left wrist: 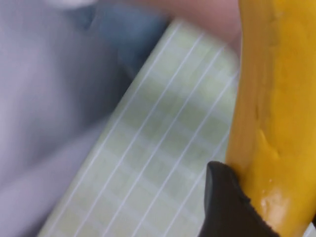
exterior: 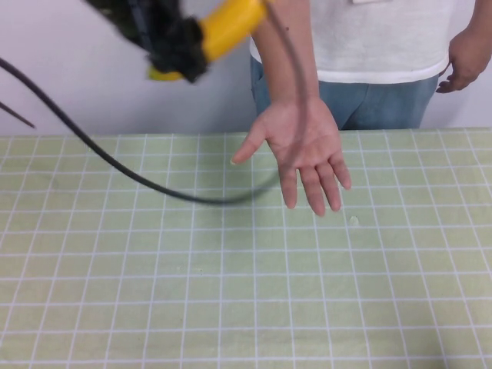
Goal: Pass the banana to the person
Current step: Hand the grabbed banana to the person
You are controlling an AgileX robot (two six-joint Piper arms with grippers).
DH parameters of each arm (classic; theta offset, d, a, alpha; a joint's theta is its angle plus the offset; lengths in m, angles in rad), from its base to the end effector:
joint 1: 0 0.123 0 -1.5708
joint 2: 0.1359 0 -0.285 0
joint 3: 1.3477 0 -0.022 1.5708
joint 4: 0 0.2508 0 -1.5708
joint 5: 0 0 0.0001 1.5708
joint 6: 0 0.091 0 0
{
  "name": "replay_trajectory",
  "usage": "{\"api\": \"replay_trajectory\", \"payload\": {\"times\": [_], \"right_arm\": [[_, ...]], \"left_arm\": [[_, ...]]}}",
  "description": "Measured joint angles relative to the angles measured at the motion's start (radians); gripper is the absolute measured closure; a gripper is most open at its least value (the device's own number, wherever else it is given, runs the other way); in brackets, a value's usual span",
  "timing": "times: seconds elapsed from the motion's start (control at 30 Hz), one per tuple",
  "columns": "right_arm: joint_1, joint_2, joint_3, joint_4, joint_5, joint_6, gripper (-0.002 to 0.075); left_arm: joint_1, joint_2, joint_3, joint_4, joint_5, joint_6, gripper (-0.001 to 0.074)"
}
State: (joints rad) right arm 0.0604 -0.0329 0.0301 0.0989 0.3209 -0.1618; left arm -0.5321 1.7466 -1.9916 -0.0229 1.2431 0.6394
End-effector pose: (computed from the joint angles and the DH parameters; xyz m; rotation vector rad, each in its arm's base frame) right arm 0.0526 0.0060 0.1760 -0.1376 1.7949 0.0227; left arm 0.3204 -0.1909 0.4249 1.3718 2.0677 0.0156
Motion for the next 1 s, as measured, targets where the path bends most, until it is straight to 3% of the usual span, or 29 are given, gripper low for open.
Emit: {"api": "replay_trajectory", "payload": {"times": [0.3,0.6,0.93,1.0], "right_arm": [[0.000,0.000,0.000,0.000,0.000,0.000,0.0733],[0.000,0.000,0.000,0.000,0.000,0.000,0.0733],[0.000,0.000,0.000,0.000,0.000,0.000,0.0733],[0.000,0.000,0.000,0.000,0.000,0.000,0.0733]], "left_arm": [[-0.242,0.016,-0.008,0.070,0.011,-0.013,0.0449],[-0.257,0.075,0.136,0.134,0.011,-0.033,0.0449],[-0.257,0.178,0.146,0.189,0.000,-0.083,0.0451],[-0.257,0.178,0.144,0.204,0.000,-0.097,0.0414]]}}
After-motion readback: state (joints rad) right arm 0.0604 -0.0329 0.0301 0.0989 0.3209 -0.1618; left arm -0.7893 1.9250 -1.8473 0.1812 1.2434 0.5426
